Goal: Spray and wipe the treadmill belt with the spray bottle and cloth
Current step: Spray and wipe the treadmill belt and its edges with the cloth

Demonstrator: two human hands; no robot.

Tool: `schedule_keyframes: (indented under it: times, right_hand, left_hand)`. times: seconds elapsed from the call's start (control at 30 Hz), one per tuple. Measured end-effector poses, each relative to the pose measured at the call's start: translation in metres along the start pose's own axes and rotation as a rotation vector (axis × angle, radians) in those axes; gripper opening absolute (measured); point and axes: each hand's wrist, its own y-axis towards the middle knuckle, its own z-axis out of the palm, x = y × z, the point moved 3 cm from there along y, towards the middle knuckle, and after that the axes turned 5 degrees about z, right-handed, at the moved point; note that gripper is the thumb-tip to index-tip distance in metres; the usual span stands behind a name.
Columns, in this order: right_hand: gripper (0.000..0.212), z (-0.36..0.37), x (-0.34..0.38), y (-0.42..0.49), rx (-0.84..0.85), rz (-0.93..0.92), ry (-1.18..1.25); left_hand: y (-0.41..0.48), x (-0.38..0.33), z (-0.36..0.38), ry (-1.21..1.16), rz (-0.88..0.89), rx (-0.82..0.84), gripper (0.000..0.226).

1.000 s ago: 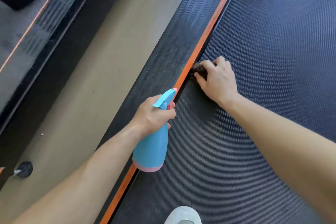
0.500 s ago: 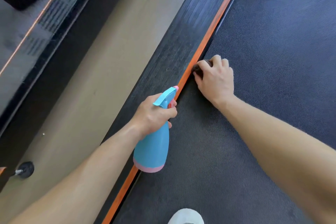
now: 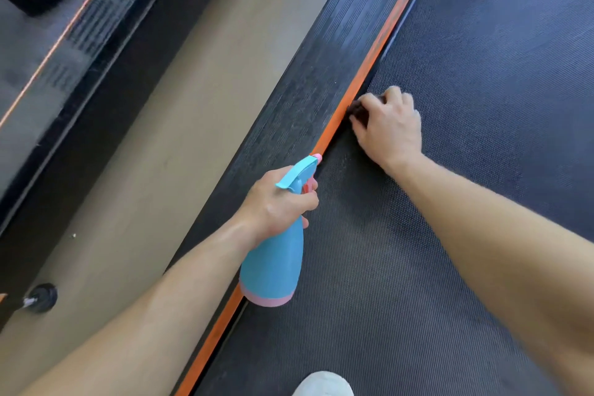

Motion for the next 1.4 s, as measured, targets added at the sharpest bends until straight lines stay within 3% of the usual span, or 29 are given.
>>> schedule_keyframes:
  times: [0.1, 0.23, 0.33, 0.53, 0.6, 0.77, 0.9, 1.03, 1.1, 1.3, 1.4]
  right_hand:
    - [0.033, 0.001, 0.009, -0.028, 0.03, -0.02, 0.055]
    - [0.034, 0.004, 0.02, -0.092, 0.145, -0.348, 0.104]
    - [0.035, 0.003, 0.017, -0.083, 0.147, -0.553, -0.005]
    - [0.031, 0.003, 0.005, -0.023, -0.009, -0.077, -0.012]
    - [0.032, 0.004, 0.012, -0.051, 0.009, -0.124, 0.015]
    - [0.038, 0.0, 0.007, -0.12, 0.189, -0.509, 0.071]
    - [0.035, 0.002, 0.003, -0.08, 0.075, -0.467, -0.022]
    - [0.034, -0.001, -0.006, -0.036, -0.011, -0.179, -0.039]
    - [0.035, -0.005, -0.006, -0.042, -0.001, -0.118, -0.037]
    - [0.038, -0.012, -0.016, -0.139, 0.149, -0.503, 0.079]
    - [0.037, -0.011, -0.027, -0.097, 0.103, -0.435, 0.016]
  left_hand:
    - [-0.001, -0.001, -0.006, 0.002, -0.023, -0.015, 0.02]
    - [-0.001, -0.006, -0.011, 0.006, -0.039, -0.029, 0.012]
    - [0.0, -0.009, -0.006, 0.019, -0.047, -0.026, 0.025]
    - [-0.005, -0.002, -0.005, 0.031, -0.041, -0.007, 0.025]
    - [-0.007, 0.003, -0.008, 0.025, -0.05, -0.024, 0.028]
    - [-0.006, 0.0, -0.007, 0.018, -0.038, -0.03, 0.038]
    - [-0.004, -0.002, -0.001, 0.035, -0.037, -0.017, 0.036]
    - [-0.005, 0.0, 0.002, 0.013, -0.023, -0.005, 0.042]
    - [-0.004, 0.002, 0.003, 0.012, -0.027, -0.005, 0.046]
    - [0.0, -0.008, 0.011, 0.033, -0.042, 0.001, 0.035]
    - [0.006, -0.011, 0.013, 0.028, -0.028, -0.014, 0.044]
